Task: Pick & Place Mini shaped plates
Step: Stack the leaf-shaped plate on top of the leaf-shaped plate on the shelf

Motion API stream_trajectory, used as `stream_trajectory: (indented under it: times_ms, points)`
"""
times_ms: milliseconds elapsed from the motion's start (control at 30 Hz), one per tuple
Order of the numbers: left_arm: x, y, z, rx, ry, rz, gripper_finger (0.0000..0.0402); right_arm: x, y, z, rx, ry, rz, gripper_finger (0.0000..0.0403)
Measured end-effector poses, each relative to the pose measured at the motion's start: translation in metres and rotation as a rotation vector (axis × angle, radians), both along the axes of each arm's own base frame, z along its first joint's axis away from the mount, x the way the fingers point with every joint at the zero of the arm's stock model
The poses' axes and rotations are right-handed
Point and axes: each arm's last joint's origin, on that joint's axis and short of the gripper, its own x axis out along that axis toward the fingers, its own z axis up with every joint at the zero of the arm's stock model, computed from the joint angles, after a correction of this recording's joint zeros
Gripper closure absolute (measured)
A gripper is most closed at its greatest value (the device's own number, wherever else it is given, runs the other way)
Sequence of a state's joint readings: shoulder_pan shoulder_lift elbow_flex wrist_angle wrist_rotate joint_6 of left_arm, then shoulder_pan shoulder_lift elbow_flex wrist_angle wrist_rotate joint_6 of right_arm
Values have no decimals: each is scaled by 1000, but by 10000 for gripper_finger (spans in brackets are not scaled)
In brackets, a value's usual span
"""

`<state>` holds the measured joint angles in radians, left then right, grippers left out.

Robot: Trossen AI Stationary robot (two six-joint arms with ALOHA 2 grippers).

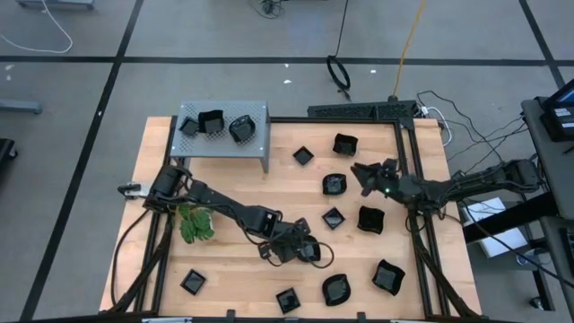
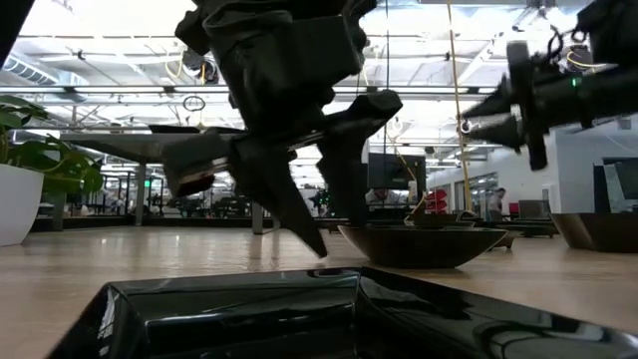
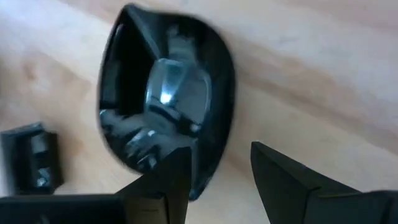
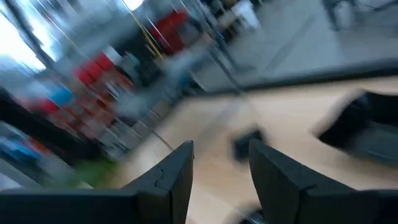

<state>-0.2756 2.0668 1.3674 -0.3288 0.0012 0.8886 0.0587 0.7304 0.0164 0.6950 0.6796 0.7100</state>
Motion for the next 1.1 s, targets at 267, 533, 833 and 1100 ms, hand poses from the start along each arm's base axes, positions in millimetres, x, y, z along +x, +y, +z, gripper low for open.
stream_trajectory:
  times_ms: [267,533,833,1100]
  points:
    - [4,1,-6,34,-21,54,267,-3,1,26,-114,-190,-2,259]
    - [3,2,0,-27,-13,154,392,-4,1,29,-121,-219,-3,259]
    - [-7,9,61,-190,-123,302,392,-4,1,29,-121,-219,-3,259]
    - [-34,46,134,-288,-282,657,395,-4,1,28,-120,-218,-4,259]
